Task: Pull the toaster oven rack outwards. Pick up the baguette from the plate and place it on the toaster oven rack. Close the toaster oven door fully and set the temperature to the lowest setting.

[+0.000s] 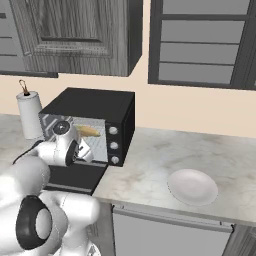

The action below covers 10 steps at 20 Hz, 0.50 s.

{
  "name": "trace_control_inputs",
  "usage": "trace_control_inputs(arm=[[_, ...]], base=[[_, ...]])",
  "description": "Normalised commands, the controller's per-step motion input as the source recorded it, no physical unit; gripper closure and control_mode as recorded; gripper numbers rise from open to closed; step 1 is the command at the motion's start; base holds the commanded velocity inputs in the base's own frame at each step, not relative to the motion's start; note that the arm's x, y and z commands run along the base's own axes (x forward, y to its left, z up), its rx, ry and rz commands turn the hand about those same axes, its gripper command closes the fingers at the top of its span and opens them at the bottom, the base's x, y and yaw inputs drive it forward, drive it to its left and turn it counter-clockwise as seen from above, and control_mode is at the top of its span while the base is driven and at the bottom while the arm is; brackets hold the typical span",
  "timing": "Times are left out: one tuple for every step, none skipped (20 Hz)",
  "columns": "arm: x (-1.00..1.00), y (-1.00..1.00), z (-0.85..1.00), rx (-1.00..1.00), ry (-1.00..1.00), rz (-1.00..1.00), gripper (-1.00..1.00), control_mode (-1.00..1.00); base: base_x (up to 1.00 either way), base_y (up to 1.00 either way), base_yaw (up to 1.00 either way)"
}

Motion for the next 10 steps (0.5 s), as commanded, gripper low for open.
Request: trace_control_inputs(arm=[[-0.64, -0.26, 0.81, 0.0, -0.08, 0.0, -1.0, -1.0], [-0.69, -0.36, 0.81, 0.0, -0.07, 0.01, -1.0, -1.0], [-0.78, -0.54, 0.74, 0.0, -0.08, 0.06, -1.0, -1.0], [-0.84, -0.64, 0.59, 0.0, -0.08, 0.11, -1.0, -1.0], [-0.86, -0.71, 0.51, 0.0, -0.09, 0.12, -1.0, -1.0], [-0.81, -0.74, 0.51, 0.0, -0.06, 0.13, -1.0, -1.0], [-0.72, -0.81, 0.36, 0.0, -0.01, 0.15, -1.0, -1.0], [-0.65, -0.81, 0.18, 0.0, 0.0, 0.15, -1.0, -1.0], [-0.63, -0.92, 0.0, 0.0, 0.0, 0.17, -1.0, -1.0], [-0.62, -0.97, 0.0, 0.0, 0.0, 0.17, -1.0, -1.0]], base=[[0.0, 0.0, 0.0], [0.0, 0.0, 0.0], [0.0, 0.0, 0.0], [0.0, 0.0, 0.0], [0.0, 0.0, 0.0], [0.0, 0.0, 0.0], [0.0, 0.0, 0.0], [0.0, 0.0, 0.0], [0.0, 0.0, 0.0], [0.0, 0.0, 0.0]])
